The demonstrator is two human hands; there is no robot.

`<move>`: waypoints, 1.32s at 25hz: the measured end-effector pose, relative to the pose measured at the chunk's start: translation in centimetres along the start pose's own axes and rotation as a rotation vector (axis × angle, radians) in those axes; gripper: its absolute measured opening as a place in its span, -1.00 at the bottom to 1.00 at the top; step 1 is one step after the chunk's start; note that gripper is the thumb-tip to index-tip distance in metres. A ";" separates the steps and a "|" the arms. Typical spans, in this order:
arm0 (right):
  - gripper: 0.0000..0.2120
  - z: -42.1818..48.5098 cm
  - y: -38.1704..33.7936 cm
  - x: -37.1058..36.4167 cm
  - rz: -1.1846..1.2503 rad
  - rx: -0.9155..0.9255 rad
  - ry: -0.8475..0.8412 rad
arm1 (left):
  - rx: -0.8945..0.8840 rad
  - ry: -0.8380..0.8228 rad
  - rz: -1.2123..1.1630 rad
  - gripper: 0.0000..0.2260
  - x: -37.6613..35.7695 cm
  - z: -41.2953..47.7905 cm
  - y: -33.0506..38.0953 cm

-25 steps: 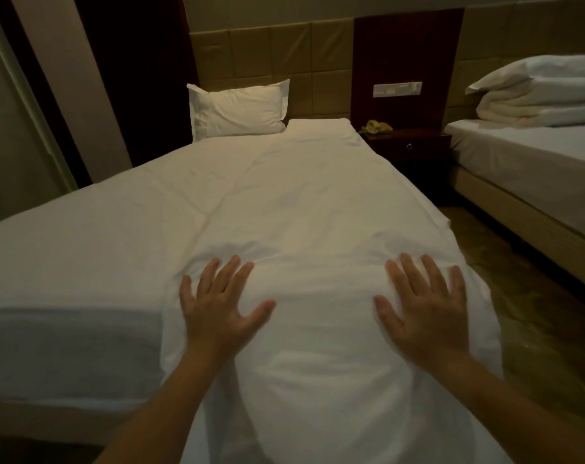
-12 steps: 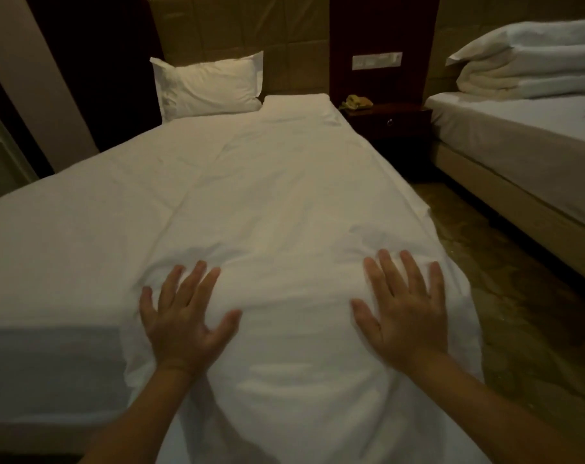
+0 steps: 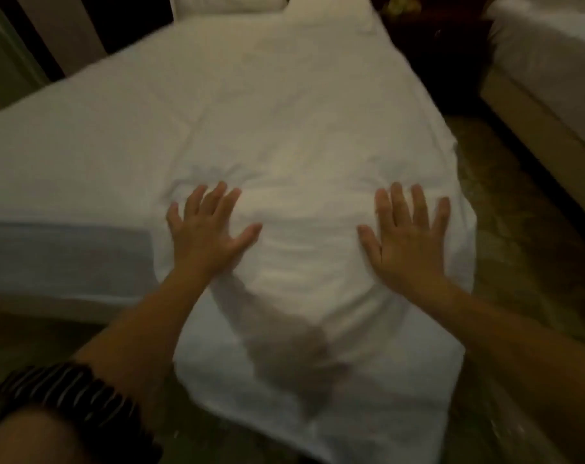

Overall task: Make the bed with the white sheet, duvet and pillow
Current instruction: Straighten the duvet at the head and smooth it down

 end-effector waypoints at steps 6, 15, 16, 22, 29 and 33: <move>-0.38 -0.4 0.9 9.3 -0.138 0.044 -0.603 | -0.010 -0.462 -0.103 -0.43 11.2 1.2 4.5; -0.52 2.9 -0.5 35.2 -0.008 0.116 -0.932 | -0.009 -0.887 -0.232 -0.54 34.1 9.0 9.7; -0.52 3.2 -0.1 37.2 0.018 0.126 -0.954 | 0.001 -0.886 -0.240 -0.54 35.9 9.9 10.2; -0.54 7.5 7.1 42.4 0.017 0.169 -0.912 | -0.024 -0.889 -0.242 -0.59 39.0 15.2 17.7; -0.64 18.3 19.2 42.4 0.004 0.318 -0.875 | 0.032 -0.887 -0.192 -0.59 37.5 26.0 28.8; -0.66 25.5 22.3 39.1 -0.009 0.374 -0.871 | 0.109 -0.892 -0.174 -0.61 35.4 30.9 31.2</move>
Point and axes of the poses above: each hand's wrist, its own z-axis towards the middle knuckle, its own x-axis out of the back of the hand, y = z × x, the point moved 5 cm from there along z, towards the middle knuckle, and after that the axes turned 15 degrees about -x, right-handed, at the moved point
